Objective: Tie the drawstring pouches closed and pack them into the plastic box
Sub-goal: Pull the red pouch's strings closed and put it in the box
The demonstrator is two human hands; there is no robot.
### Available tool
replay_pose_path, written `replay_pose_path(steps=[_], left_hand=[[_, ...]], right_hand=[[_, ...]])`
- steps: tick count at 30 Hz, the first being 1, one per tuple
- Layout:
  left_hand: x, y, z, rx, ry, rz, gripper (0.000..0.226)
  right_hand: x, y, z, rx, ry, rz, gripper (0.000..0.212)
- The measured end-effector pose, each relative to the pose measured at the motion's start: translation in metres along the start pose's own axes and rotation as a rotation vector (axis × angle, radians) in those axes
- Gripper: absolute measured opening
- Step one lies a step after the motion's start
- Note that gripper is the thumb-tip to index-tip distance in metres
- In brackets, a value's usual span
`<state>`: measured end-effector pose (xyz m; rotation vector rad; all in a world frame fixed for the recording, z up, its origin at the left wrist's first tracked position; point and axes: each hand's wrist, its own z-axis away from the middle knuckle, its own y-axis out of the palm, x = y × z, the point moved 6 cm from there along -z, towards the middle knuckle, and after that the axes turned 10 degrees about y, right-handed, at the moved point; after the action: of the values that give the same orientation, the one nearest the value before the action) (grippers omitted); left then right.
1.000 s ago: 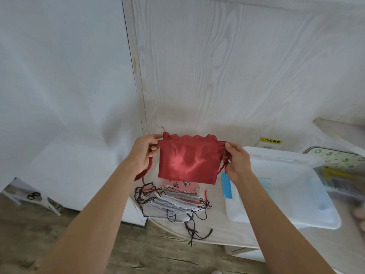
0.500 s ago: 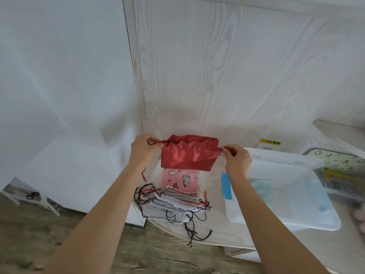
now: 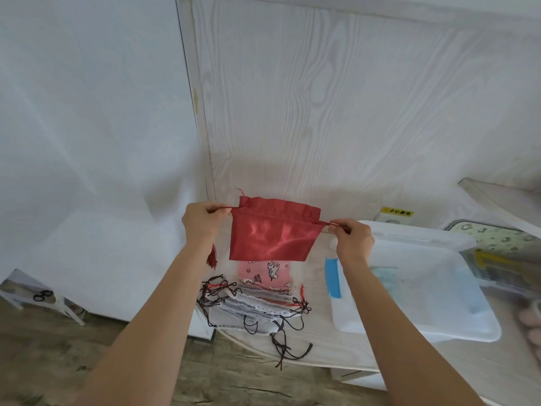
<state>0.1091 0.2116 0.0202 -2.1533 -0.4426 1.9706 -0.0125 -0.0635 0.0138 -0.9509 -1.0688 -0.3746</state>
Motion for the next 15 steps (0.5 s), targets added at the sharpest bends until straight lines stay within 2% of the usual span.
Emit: replay_pose_path(steps=[5,7,9,15], left_hand=[[0.000,0.005,-0.004,0.148,-0.001,0.040,0.007],[0.000,0.006,-0.004,0.156,-0.037,0.117,0.007],[-0.001,0.008,-0.004,0.150,-0.066,0.181,0.001],[-0.005,0.025,0.003,0.250,-0.161,0.177,0.014]], right_hand=[[0.004,0.001,-0.004,0.093,-0.016,0.020,0.014],[0.007,0.002,-0.004,0.108,-0.022,0.006,0.007],[0.009,0.004,-0.003,0.118,-0.027,-0.007,0.009],[0.013,0.015,0.002,0.220,-0.010,-0.050,0.013]])
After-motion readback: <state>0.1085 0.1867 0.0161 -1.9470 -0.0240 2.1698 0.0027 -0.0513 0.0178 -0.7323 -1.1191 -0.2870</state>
